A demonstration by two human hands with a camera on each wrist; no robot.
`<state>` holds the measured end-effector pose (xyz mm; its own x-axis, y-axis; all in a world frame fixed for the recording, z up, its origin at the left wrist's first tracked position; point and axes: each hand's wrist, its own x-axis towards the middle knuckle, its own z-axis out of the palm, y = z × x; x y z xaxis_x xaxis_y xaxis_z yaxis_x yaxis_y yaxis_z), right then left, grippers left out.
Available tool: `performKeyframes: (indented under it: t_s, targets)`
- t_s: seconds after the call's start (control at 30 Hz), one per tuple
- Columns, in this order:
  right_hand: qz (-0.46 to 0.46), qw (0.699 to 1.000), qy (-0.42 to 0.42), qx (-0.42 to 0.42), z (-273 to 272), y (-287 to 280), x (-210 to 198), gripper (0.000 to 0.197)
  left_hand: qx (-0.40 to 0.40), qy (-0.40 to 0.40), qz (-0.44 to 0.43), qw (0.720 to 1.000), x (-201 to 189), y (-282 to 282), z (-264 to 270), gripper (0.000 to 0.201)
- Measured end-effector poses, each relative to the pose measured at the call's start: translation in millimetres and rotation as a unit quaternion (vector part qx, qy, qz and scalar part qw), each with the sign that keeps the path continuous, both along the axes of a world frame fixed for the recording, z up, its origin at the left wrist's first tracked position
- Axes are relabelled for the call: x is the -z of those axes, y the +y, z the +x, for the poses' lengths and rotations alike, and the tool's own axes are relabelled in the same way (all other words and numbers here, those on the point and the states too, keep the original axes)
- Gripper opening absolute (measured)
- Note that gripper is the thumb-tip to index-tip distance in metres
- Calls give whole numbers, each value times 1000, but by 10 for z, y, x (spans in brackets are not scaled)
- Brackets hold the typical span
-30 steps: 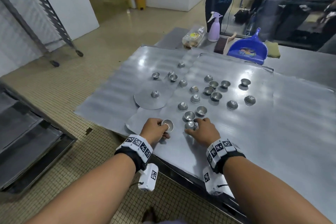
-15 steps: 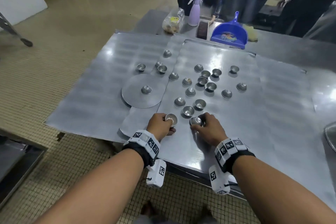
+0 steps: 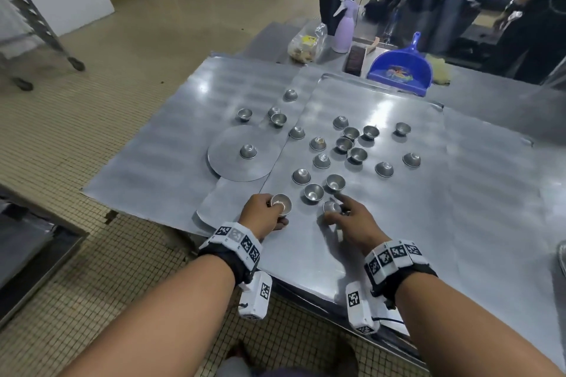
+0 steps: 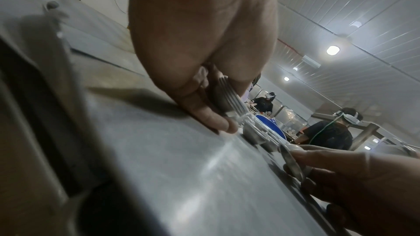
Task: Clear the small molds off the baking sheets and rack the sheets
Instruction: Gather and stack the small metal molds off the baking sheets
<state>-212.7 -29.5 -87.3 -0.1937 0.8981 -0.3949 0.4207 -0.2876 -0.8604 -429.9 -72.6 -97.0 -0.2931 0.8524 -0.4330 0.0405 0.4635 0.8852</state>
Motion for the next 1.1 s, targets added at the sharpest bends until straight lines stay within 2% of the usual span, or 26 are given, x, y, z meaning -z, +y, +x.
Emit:
performKeyframes:
  t_s: [0.2,0.37,0.53,0.77,0.87,0.93,1.03,1.1]
  targets:
    - [7,999,-20,-26,92,27,-15,37,-43,30,-6,999,-23,-27,103,20]
    - [80,995,-17,-48,158,-50,-20,25,-74,41,3,996,2,-75,162,19]
    - [120,986,-77,-90,144,-51,-44,22,-82,47,6,995,-15,-100,191,15]
    - [133,974,-118,-137,149,-65,-76,42,-83,48,13,995,1,-117,193,16]
    - [135,970,-135,-149,150,-51,-96,72,-78,47,10,996,2,-111,178,16]
    - [135,967,-147,-158,145,-31,-103,84,-75,45,8,996,-2,-105,172,15]
    - [144,960,-173,-169,139,-13,-91,84,-70,44,8,997,-10,-100,165,15]
    - [150,957,-183,-168,135,-5,-89,72,-71,41,8,997,-17,-99,161,15]
